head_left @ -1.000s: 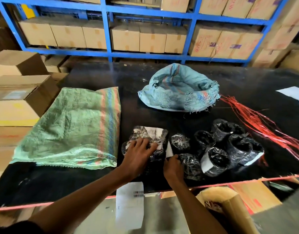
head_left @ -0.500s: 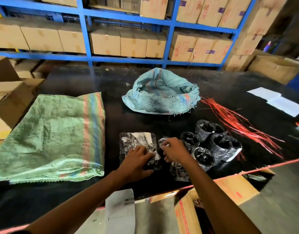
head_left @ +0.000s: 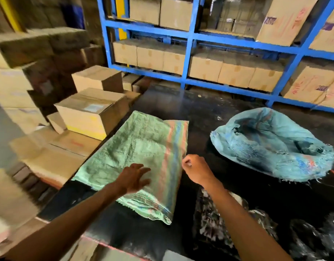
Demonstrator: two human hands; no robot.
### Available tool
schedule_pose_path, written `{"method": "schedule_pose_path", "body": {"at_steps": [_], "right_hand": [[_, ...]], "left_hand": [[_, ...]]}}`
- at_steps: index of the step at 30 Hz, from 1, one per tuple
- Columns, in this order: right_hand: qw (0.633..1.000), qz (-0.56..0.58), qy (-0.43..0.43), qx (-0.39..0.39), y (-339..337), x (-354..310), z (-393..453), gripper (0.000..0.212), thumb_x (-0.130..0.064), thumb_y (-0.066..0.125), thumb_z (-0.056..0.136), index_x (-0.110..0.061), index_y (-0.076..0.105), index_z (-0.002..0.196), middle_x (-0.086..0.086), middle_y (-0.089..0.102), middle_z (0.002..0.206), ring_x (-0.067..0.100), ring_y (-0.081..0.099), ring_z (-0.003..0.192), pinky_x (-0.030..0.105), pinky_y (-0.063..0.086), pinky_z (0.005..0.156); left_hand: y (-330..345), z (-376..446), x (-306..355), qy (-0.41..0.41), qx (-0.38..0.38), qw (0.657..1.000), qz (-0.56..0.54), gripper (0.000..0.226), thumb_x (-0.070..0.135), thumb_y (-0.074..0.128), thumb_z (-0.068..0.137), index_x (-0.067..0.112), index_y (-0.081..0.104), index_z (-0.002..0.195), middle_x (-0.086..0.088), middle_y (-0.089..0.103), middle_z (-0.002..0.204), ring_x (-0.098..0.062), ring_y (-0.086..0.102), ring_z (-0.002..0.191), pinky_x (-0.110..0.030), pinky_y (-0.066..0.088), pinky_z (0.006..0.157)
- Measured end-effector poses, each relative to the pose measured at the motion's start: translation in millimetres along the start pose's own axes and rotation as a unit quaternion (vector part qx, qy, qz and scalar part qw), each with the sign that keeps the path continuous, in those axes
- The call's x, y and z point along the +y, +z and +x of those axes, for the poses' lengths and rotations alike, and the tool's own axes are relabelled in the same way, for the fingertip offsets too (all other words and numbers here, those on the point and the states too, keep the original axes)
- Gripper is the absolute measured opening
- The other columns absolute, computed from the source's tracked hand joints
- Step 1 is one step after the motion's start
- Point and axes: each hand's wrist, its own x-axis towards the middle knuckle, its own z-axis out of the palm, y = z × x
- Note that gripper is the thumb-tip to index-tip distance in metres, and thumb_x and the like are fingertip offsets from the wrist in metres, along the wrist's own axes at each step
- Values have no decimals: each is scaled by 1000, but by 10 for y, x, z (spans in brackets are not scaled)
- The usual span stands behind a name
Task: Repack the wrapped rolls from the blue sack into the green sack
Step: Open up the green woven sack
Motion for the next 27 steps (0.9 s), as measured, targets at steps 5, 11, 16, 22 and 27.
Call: {"method": "schedule_pose_path", "body": {"at_steps": [5, 11, 16, 22, 27], "right_hand": [[978, -134, -41, -152, 613, 126, 584, 44, -29, 51, 93, -11, 48, 134, 15, 48, 139, 28, 47, 127, 33, 40, 102], [942, -92, -101, -305, 1127, -127, 560, 32, -29, 48, 95, -13, 60, 119, 7, 66, 109, 18, 60, 86, 24, 43, 64], [915, 129, -63, -376, 1190, -483, 524, 10, -16, 55, 92, -15, 64, 91, 1, 67, 76, 9, 63, 60, 24, 49, 60], [993, -83, 60, -51, 501, -262, 1276, 79, -12, 56, 87, -9, 9, 151, 13, 37, 148, 29, 38, 135, 38, 30, 110], [980, -140, 91, -107, 673, -324, 1005, 49, -23, 61, 82, -13, 50, 128, 10, 58, 128, 31, 53, 119, 34, 41, 98]], "left_hand": [[169, -132, -575, -79, -160, 984, 19, 53, 54, 43, 92, 28, 43, 139, 0, 28, 155, -19, 29, 140, -35, 28, 113], [-85, 106, -927, -142, -4, 988, 52, 41, 36, 54, 91, 19, 52, 128, -7, 59, 127, -20, 57, 111, -33, 47, 94], [-15, 419, -984, -44, -122, 990, 61, 95, 43, 69, 79, 30, 7, 151, -10, 7, 159, -28, 10, 145, -43, 19, 116], [-73, 653, -1161, 21, -192, 980, 49, 83, 38, 74, 76, 32, 30, 145, -11, 39, 141, -27, 39, 127, -36, 41, 100], [-232, 892, -1187, 98, -125, 985, 70, 65, 40, 61, 87, 24, 33, 144, -7, 38, 146, -23, 40, 130, -30, 34, 101]]}}
